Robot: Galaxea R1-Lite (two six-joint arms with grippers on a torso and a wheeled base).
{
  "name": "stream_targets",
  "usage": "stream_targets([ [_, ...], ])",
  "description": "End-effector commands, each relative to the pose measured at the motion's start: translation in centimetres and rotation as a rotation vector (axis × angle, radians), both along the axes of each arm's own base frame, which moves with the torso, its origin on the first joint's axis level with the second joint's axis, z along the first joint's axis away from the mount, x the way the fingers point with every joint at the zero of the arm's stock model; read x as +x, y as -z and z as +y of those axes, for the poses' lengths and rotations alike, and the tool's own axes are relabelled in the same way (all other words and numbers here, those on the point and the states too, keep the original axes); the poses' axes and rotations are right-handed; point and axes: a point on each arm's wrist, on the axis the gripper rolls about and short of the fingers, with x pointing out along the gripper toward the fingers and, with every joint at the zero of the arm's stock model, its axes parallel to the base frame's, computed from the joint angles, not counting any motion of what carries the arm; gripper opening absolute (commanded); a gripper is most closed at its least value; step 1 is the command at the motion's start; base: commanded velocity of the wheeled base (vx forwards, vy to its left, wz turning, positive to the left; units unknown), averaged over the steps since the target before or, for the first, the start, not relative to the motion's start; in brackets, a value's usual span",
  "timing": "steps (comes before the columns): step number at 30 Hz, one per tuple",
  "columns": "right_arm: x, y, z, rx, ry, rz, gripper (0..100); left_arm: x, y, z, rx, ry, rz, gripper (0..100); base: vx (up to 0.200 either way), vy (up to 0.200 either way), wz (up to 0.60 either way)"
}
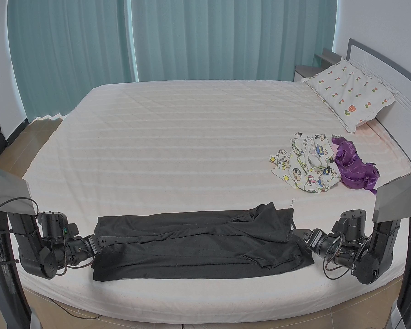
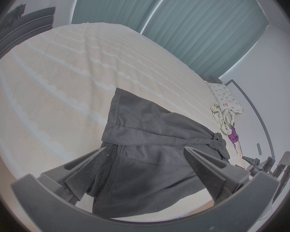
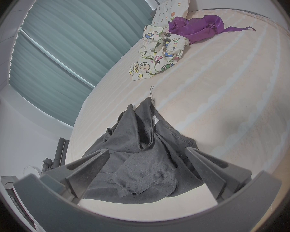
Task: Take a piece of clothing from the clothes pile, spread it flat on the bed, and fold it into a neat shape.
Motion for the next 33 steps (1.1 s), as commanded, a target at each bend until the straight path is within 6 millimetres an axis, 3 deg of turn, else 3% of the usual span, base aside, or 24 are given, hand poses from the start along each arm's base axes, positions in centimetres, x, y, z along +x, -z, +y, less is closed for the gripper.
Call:
stream_targets([
  [1, 0.1, 0.4, 0.0, -0.002, -0.001, 0.004, 100, 0.0, 2.2, -0.4, -0.001, 0.016, 0.045, 100, 0.0, 0.0, 0.0],
  [21, 0.1, 0.9, 0.3, -0.009, -0.013, -0.002, 100, 0.5, 3.8, -0.7, 0.081, 0.037, 0.032, 100, 0.0, 0.0, 0.0],
  [22, 0.1, 0.8, 0.3, -0.011, -0.014, -0.004, 100, 0.6, 3.9, -0.7, 0.084, 0.033, 0.028, 0, 0.0, 0.0, 0.0],
  [33, 0.6, 1.4, 0.4, -0.065, -0.099, -0.018, 100, 0.5, 2.6, -0.1, -0.007, -0.098, -0.007, 0, 0.0, 0.0, 0.0],
])
